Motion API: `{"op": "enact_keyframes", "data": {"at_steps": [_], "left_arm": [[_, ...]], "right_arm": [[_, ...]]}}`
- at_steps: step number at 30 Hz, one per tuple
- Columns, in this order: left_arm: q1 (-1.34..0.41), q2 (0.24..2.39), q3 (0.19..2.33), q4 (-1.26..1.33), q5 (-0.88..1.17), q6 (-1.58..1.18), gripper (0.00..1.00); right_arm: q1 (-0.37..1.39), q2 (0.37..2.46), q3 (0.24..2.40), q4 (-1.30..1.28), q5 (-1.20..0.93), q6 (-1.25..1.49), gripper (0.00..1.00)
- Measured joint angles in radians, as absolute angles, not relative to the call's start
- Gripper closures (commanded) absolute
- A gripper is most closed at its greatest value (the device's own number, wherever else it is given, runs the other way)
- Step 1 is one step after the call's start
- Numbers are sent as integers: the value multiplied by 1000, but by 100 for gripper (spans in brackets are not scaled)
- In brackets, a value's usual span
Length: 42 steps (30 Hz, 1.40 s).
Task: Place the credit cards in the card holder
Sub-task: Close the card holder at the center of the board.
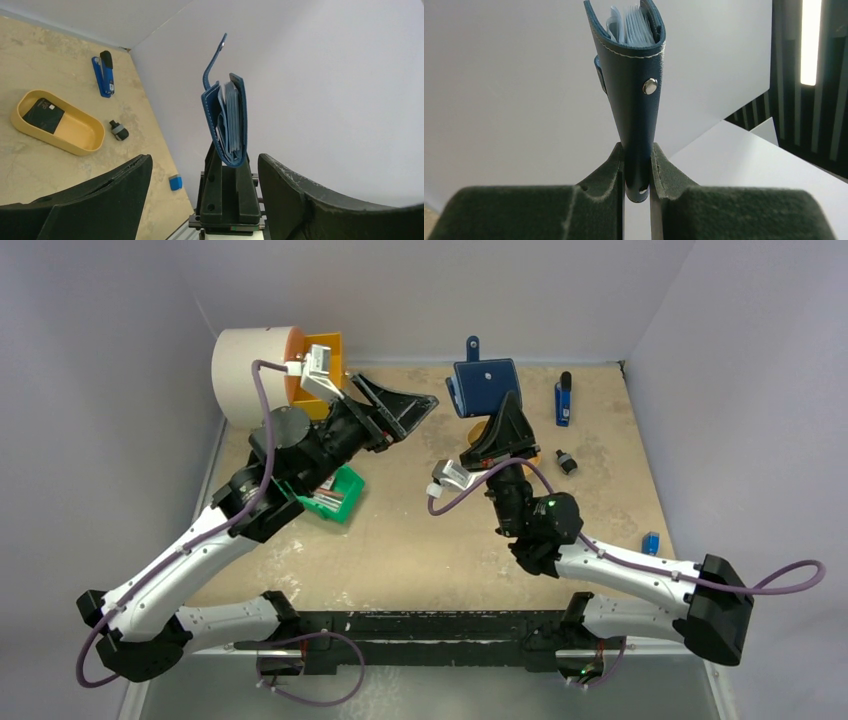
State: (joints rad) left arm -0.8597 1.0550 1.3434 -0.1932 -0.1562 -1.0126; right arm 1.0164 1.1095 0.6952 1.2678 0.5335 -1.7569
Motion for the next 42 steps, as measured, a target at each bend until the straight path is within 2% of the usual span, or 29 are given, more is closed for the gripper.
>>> {"op": "enact_keyframes", "data": {"at_steps": [29, 37, 42], "left_arm": [[-865, 1191, 1375, -120, -140, -1010, 18], [-865, 1222, 1386, -105, -132, -1015, 39], [-865, 1234, 1386, -90, -121, -1027, 47]], "right_arm": [[1042, 1135, 695, 1262, 532, -1771, 100], [1048, 1150, 695, 1262, 532, -1774, 100], [1050, 1158, 695, 1262, 532, -1774, 100]]}}
